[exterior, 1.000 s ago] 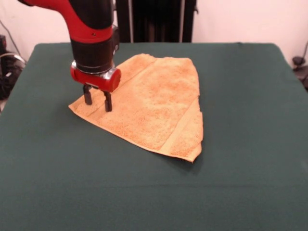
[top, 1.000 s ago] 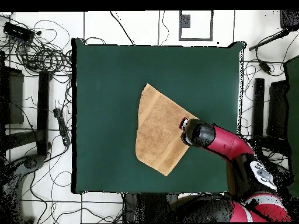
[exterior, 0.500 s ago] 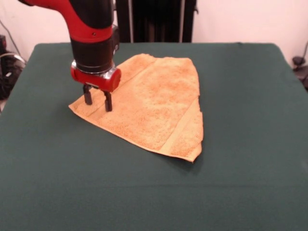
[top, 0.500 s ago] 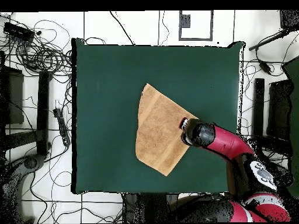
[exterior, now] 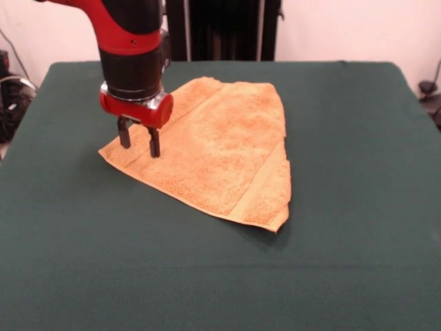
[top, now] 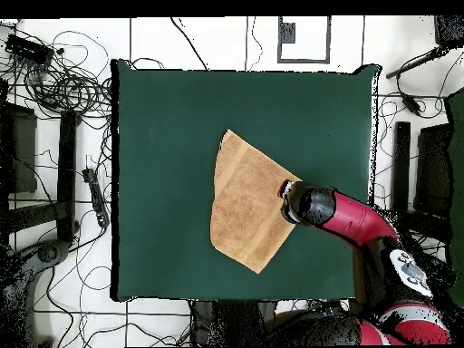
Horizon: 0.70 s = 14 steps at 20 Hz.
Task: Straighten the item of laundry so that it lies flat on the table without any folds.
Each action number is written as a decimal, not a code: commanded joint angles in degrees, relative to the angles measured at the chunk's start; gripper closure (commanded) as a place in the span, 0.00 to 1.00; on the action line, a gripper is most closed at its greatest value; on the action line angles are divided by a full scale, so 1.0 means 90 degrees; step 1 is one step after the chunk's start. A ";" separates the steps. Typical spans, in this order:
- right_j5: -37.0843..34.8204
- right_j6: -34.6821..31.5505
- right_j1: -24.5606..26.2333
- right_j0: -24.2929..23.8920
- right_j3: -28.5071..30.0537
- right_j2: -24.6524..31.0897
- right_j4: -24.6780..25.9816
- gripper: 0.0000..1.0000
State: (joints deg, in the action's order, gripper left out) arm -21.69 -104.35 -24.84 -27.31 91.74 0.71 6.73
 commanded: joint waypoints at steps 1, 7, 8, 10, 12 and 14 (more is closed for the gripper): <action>-0.0521 0.0005 0.0194 0.0258 -0.0143 0.0658 0.0206 0.00; -0.0537 0.0061 0.0137 0.0233 -0.0069 0.0662 0.0258 0.00; -0.0572 0.0147 0.0127 0.0212 -0.0059 0.0673 0.0307 0.00; -0.0483 0.0114 0.0122 0.0183 -0.0003 0.0664 0.0319 0.00; -0.0493 0.0209 0.0147 0.0133 -0.0020 0.0708 0.0385 0.00; -0.0592 0.0476 0.0180 0.0083 -0.0108 0.0781 0.0543 0.00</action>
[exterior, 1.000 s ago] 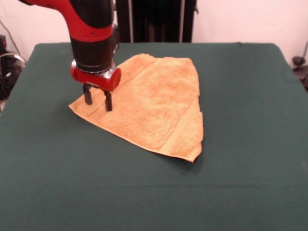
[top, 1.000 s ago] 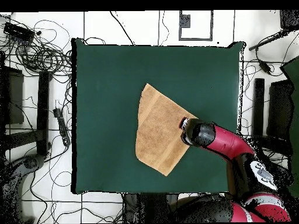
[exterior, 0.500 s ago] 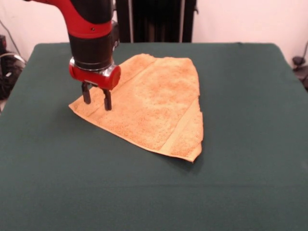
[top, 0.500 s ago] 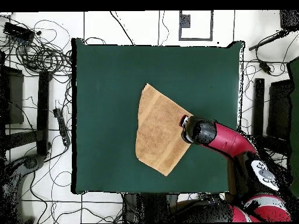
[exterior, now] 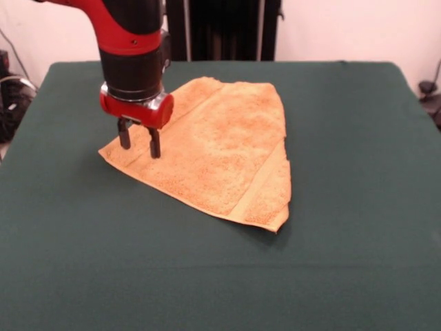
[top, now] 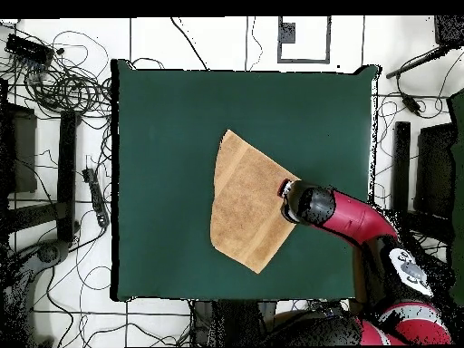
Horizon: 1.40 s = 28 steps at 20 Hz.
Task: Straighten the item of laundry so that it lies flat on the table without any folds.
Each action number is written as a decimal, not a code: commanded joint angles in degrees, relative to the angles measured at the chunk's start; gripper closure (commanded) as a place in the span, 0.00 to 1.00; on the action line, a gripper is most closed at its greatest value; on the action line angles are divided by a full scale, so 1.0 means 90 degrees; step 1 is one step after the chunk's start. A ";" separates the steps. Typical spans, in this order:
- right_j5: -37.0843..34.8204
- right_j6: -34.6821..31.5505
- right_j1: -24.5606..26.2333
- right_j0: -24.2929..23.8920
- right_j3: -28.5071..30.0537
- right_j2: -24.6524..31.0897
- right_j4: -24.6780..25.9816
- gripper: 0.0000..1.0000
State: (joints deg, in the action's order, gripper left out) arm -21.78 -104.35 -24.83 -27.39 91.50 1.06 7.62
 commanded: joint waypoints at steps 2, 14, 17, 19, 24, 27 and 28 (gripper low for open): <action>-0.0860 0.0941 0.0206 0.0000 -0.0189 0.0814 0.0706 0.00; -0.1174 0.0826 0.0257 -0.0223 -0.0285 0.1082 0.1219 0.00; -0.1199 0.0748 0.0258 -0.0237 -0.0302 0.1126 0.1298 0.00; -0.1212 0.0716 0.0259 -0.0243 -0.0310 0.1143 0.1335 0.00; -0.1206 0.0696 0.0244 -0.0239 -0.0314 0.1159 0.1392 0.00; -0.1195 0.0678 0.0223 -0.0241 -0.0278 0.1162 0.1408 0.00; -0.1202 0.0680 0.0239 -0.0232 -0.0298 0.1160 0.1414 0.00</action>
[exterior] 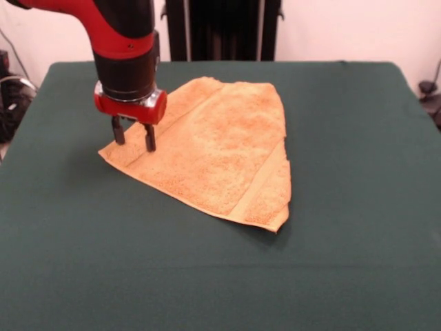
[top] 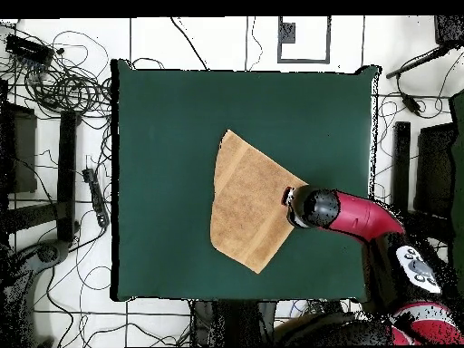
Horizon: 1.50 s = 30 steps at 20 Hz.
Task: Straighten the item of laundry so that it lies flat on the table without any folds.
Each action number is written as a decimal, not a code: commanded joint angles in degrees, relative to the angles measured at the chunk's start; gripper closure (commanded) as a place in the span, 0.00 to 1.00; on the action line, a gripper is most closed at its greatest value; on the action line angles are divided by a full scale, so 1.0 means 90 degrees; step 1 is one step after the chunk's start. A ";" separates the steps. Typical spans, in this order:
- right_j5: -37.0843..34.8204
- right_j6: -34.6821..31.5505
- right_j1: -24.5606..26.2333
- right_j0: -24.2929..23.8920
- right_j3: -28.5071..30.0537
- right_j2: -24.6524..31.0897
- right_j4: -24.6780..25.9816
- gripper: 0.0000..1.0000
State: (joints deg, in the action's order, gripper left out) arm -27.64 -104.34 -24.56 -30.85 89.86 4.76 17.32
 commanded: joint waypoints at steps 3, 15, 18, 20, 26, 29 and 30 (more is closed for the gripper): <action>-0.0572 0.0711 0.0213 0.0160 -0.0136 0.0743 0.0361 0.00; -0.0047 0.1109 0.0754 -0.0398 -0.0345 0.0961 0.0883 0.00; 0.0431 0.1072 0.1036 -0.0529 -0.0394 0.1000 0.1214 0.00; 0.0373 0.1013 0.1007 -0.0539 -0.0380 0.1038 0.1294 0.00; 0.0281 0.0864 0.1031 -0.0552 -0.0458 0.1111 0.1447 0.00; 0.0275 0.0800 0.1004 -0.0531 -0.0445 0.1114 0.1509 0.00; 0.0260 0.0787 0.1003 -0.0525 -0.0446 0.1113 0.1528 0.00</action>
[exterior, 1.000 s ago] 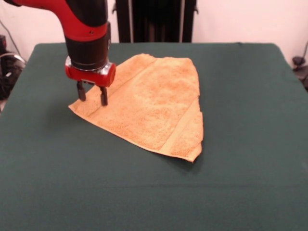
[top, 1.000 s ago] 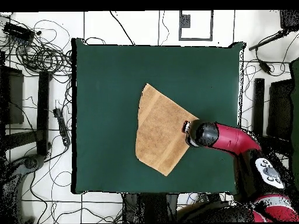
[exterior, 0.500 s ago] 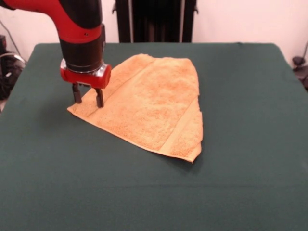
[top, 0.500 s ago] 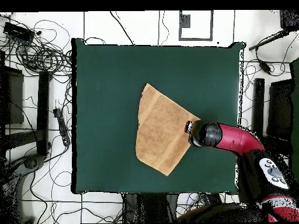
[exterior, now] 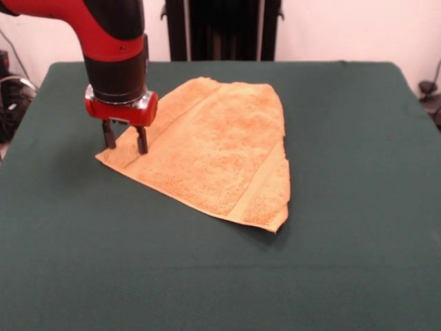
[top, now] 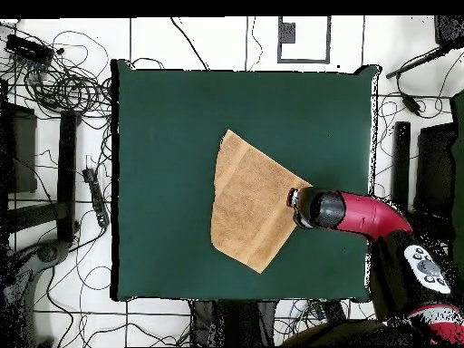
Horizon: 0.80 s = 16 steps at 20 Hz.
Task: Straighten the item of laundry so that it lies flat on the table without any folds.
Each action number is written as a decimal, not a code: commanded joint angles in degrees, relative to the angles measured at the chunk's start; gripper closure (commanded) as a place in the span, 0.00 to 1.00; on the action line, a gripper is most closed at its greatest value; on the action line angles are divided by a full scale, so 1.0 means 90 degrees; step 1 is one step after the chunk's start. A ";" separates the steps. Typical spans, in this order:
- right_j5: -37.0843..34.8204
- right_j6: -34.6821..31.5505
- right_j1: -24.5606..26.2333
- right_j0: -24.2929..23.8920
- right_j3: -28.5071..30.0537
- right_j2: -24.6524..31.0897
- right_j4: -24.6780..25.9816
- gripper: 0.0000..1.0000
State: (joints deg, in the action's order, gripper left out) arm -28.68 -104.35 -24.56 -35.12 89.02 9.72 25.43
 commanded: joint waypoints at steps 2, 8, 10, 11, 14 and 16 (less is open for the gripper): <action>0.0371 0.0764 0.1012 -0.0059 -0.0357 0.0578 0.0663 0.00; 0.0234 0.0734 0.1065 -0.0080 -0.0444 0.0620 0.0663 0.00; 0.0198 0.0709 0.1049 -0.0091 -0.0418 0.0618 0.0629 0.00; 0.0181 0.0715 0.1054 -0.0088 -0.0431 0.0623 0.0621 0.00; 0.0619 0.0448 0.1029 -0.0064 -0.0357 0.0598 0.0658 0.00; 0.0632 0.0288 0.1040 -0.0007 -0.0387 0.0553 0.0584 1.00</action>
State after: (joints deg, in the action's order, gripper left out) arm -28.78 -104.34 -24.62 -35.28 88.68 10.24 26.56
